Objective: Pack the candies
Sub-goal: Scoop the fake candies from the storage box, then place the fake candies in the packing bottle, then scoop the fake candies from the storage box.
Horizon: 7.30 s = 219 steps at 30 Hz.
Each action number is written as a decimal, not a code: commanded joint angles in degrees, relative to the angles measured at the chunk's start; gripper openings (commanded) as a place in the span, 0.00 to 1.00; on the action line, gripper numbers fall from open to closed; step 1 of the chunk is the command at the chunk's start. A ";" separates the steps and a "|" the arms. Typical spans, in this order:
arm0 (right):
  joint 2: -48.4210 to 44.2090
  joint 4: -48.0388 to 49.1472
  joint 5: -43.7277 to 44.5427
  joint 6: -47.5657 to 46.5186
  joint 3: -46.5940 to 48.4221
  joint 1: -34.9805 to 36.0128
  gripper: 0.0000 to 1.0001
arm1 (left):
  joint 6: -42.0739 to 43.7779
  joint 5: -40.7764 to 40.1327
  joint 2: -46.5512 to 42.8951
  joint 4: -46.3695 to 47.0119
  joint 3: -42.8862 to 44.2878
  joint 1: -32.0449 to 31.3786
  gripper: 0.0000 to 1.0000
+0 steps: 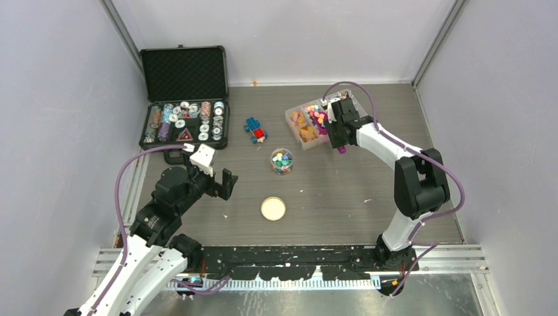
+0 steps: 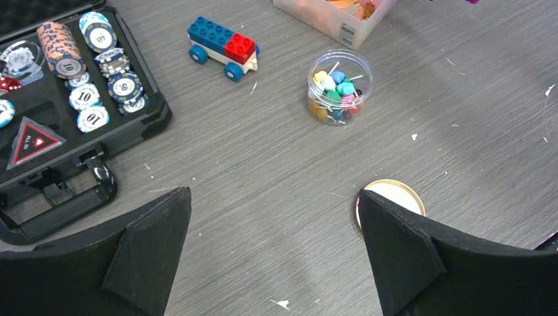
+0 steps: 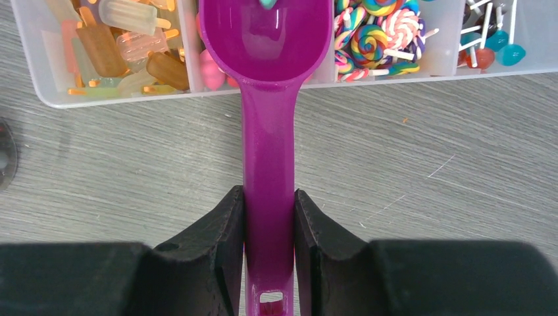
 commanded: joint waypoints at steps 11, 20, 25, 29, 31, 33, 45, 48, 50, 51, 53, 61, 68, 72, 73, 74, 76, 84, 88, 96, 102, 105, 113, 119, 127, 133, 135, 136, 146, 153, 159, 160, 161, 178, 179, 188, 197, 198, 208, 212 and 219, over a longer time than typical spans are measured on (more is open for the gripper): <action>-13.88 9.35 -2.16 -3.82 -7.05 -0.22 0.00 | 0.58 -0.62 -0.04 1.30 0.35 -0.21 1.00; -21.63 10.72 -6.10 -6.72 -10.15 0.57 0.01 | 0.58 -0.62 -0.22 1.26 0.39 -0.21 1.00; -23.62 4.16 -10.32 -9.96 -7.72 1.67 0.00 | 0.43 -0.62 0.04 1.36 0.41 -0.21 1.00; -24.90 -1.37 -12.11 -13.76 -6.12 3.09 0.00 | 0.45 -0.62 0.01 1.41 0.41 -0.21 1.00; -25.17 -4.21 -11.02 -15.87 -5.22 4.59 0.01 | 0.33 -0.62 -0.07 1.38 0.35 -0.21 1.00; -25.61 -6.67 -9.85 -17.86 -4.46 6.54 0.00 | 0.34 -0.66 -0.03 1.38 0.35 -0.21 1.00; -22.70 -19.89 0.83 -22.94 1.93 17.67 0.01 | 0.32 -0.62 -0.16 1.38 0.33 -0.21 1.00; -21.61 -22.09 2.90 -23.15 3.32 19.78 0.01 | 0.29 -0.62 -0.25 1.37 0.26 -0.21 1.00; -20.56 -24.03 4.20 -23.28 4.46 21.01 0.01 | 0.35 -0.62 -0.25 1.41 0.26 -0.16 1.00; -20.17 -24.79 4.95 -23.35 4.97 21.73 0.00 | 0.41 -0.62 -0.24 1.36 0.26 -0.20 1.00; -19.08 -25.78 6.22 -23.54 5.91 23.08 0.01 | 0.38 -0.62 -0.29 1.43 0.28 -0.21 1.00; -14.69 -29.18 11.17 -23.95 8.53 26.88 0.01 | 0.48 -0.62 -0.40 1.49 0.18 -0.21 1.00; -11.78 -32.78 16.62 -23.82 10.64 29.92 0.00 | 0.66 -0.62 -0.67 1.54 0.17 -0.21 1.00; -10.85 -34.40 19.50 -23.49 11.32 31.31 0.00 | 0.63 -0.63 -0.78 1.43 0.17 -0.20 1.00; -10.60 -34.81 20.22 -23.42 11.45 31.52 0.00 | 0.62 -0.62 -0.78 1.44 0.13 -0.21 1.00; -10.34 -35.19 20.89 -23.31 11.61 31.76 0.00 | 0.62 -0.64 -0.84 1.55 0.09 -0.21 1.00; -10.05 -35.66 21.76 -22.99 11.82 32.09 0.00 | 0.68 -0.66 -0.87 1.52 0.08 -0.21 1.00; -8.94 -36.30 25.10 -22.76 11.85 33.26 0.00 | 0.73 -0.62 -1.04 1.55 0.00 -0.21 1.00; -8.43 -35.97 26.10 -22.78 11.80 33.83 0.01 | 0.76 -0.63 -1.03 1.55 0.00 -0.21 1.00; -7.51 -36.31 29.77 -22.72 12.49 35.19 0.00 | 0.81 -0.62 -0.96 1.55 0.00 -0.16 1.00; -7.31 -36.49 31.52 -22.85 13.38 36.23 0.00 | 0.83 -0.62 -1.04 1.53 0.04 -0.21 1.00; -7.14 -36.67 32.54 -22.85 13.57 36.40 0.00 | 0.82 -0.66 -1.04 1.55 0.04 -0.21 1.00; -8.12 -36.94 32.31 -22.27 13.03 36.75 0.00 | 0.82 -0.62 -1.10 1.54 0.00 -0.21 1.00; -11.88 -34.83 28.47 -21.02 12.09 36.70 0.01 | 0.83 -0.62 -1.18 1.54 -0.07 -0.21 1.00; -12.07 -38.90 23.83 -15.10 15.89 30.81 0.00 | 0.82 -0.62 -1.31 1.53 -0.09 -0.21 1.00; -10.33 -40.93 20.19 -11.51 18.85 21.99 0.01 | 0.74 -0.35 -1.47 1.72 -0.09 -0.21 1.00; -9.29 -40.81 19.65 -10.97 19.83 19.67 0.01 | 0.73 -0.27 -1.44 1.77 -0.04 -0.21 1.00; -8.46 -41.09 18.81 -10.62 20.59 18.44 0.01 | 0.72 -0.19 -1.48 1.72 -0.08 -0.21 1.00; 5.11 -45.62 15.81 -9.57 32.52 11.22 0.01 | 0.78 -0.18 -1.47 1.69 -0.15 -0.29 1.00; 16.32 -53.04 14.97 -8.81 45.26 7.96 0.00 | 0.90 -0.62 -1.05 1.52 -0.17 -0.73 1.00; 22.07 -57.13 14.60 -7.53 51.19 5.97 0.00 | 1.00 -0.64 -0.79 1.61 -0.20 -0.73 1.00; 22.55 -57.63 14.34 -7.40 51.91 5.74 0.01 | 1.00 -0.63 -0.70 1.64 -0.26 -0.73 1.00; 22.84 -57.93 14.09 -7.42 52.46 5.49 0.00 | 1.11 -0.62 -0.62 1.67 -0.15 -0.73 1.00; 29.36 -58.32 10.52 -9.63 59.05 5.24 0.00 | 1.07 -0.66 0.11 1.46 -0.13 -0.82 1.00; 30.09 -58.51 10.44 -9.56 60.13 5.23 0.01 | 1.07 -0.63 0.10 1.43 -0.10 -0.82 1.00; 35.46 -58.11 11.45 -9.02 66.01 5.23 0.00 | 1.10 -0.62 0.05 1.42 -0.12 -0.82 1.00; 35.14 -52.80 11.37 -7.37 63.88 5.10 0.00 | 1.25 -2.44 -0.25 1.42 -0.24 -0.82 1.00; 34.71 -52.13 11.01 -7.30 63.04 5.05 0.01 | 1.25 -2.46 -0.25 1.38 -0.20 -0.82 1.00; 32.07 -45.74 10.24 -5.72 56.74 4.12 0.00 | 1.25 -2.39 -0.12 1.37 -0.18 -0.82 1.00; 31.92 -44.12 10.08 -5.20 56.17 4.01 0.00 | 1.33 -2.48 -0.16 1.32 -0.17 -0.82 1.00; 31.20 -42.81 10.29 -4.88 53.99 3.74 0.01 | 1.36 -2.60 -0.24 1.28 -0.18 -0.83 1.00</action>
